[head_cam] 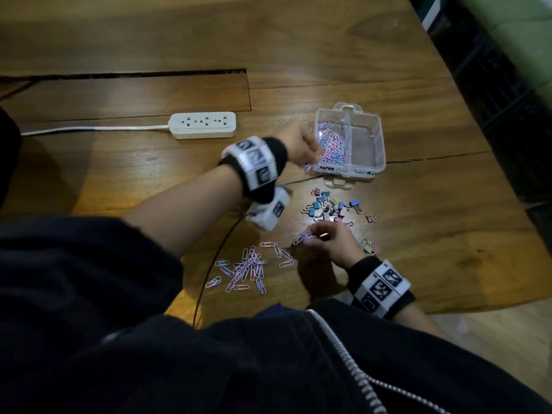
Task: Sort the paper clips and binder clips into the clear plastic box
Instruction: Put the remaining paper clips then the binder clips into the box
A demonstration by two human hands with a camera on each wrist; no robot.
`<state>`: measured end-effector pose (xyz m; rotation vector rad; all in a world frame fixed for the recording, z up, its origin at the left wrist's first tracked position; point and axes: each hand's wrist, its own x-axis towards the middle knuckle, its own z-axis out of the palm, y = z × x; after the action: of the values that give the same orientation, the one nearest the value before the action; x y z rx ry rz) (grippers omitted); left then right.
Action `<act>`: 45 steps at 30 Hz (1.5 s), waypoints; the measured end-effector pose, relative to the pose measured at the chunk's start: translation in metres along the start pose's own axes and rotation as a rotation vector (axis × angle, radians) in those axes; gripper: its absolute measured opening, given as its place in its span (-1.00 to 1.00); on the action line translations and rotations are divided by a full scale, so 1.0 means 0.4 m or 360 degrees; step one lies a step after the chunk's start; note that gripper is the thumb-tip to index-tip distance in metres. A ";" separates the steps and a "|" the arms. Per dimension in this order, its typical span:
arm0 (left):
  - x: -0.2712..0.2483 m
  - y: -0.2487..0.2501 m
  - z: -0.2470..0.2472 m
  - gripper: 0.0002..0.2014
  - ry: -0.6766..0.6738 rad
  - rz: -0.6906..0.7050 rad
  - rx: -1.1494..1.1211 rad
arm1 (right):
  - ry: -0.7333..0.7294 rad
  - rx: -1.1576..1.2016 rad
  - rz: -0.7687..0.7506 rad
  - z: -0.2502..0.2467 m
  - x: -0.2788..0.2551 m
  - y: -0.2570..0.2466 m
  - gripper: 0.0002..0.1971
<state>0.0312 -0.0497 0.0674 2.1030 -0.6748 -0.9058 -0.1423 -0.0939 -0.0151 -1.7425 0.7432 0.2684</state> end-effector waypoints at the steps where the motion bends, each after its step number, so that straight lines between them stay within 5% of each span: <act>1: 0.035 0.023 0.008 -0.86 -0.0011 -0.0017 0.0004 | 0.0009 0.0055 -0.0014 -0.013 0.001 0.000 -0.84; 5: 0.148 0.089 0.050 -0.94 -0.0056 -0.0041 -0.0021 | 0.0061 0.0170 -0.0101 -0.057 0.005 -0.008 -0.83; 10: 0.224 0.082 0.120 -0.77 0.0160 -0.0051 0.0143 | 0.0113 0.0192 -0.0200 -0.108 0.013 -0.033 -0.80; 14: 0.235 0.054 0.127 -0.78 0.0048 -0.0042 0.0190 | 0.0161 0.0166 -0.0246 -0.169 0.020 -0.087 -0.85; 21: 0.108 0.008 0.040 -0.76 0.0101 0.0153 0.0146 | 0.0498 0.0246 -0.0264 -0.236 0.152 -0.182 -0.87; 23: 0.061 -0.034 0.021 -0.76 0.0080 0.0087 0.0273 | 0.0597 0.0269 -0.0232 -0.236 0.201 -0.198 -0.91; 27: -0.039 -0.123 -0.004 -0.68 -0.0120 -0.0155 0.0602 | 0.0631 0.0134 -0.0188 -0.223 0.264 -0.201 -0.67; 33: -0.190 -0.239 -0.039 -0.42 -0.0428 -0.0392 0.1021 | 0.0596 0.0027 -0.0298 -0.183 0.205 -0.186 -0.72; 36: -0.268 -0.303 -0.045 -0.19 -0.0575 -0.0570 0.1182 | 0.0367 -0.0118 -0.0424 -0.110 0.115 -0.147 -0.75; 39: -0.335 -0.354 -0.010 -0.02 -0.0662 -0.0630 0.1191 | -0.0161 -0.0602 -0.0303 -0.011 0.020 -0.084 -0.54; 41: -0.365 -0.371 0.025 -0.12 -0.0564 -0.0588 0.1094 | -0.0323 -0.0945 -0.0195 0.041 -0.022 -0.044 -0.41; 45: -0.378 -0.384 0.070 -0.45 -0.0318 -0.0488 0.0922 | -0.0289 -0.1160 -0.0215 0.092 -0.049 -0.005 -0.38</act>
<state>-0.0569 0.1335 -0.0091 2.7066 -0.8009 -1.2077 -0.1491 -0.0529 -0.0146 -2.3994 0.4069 0.6549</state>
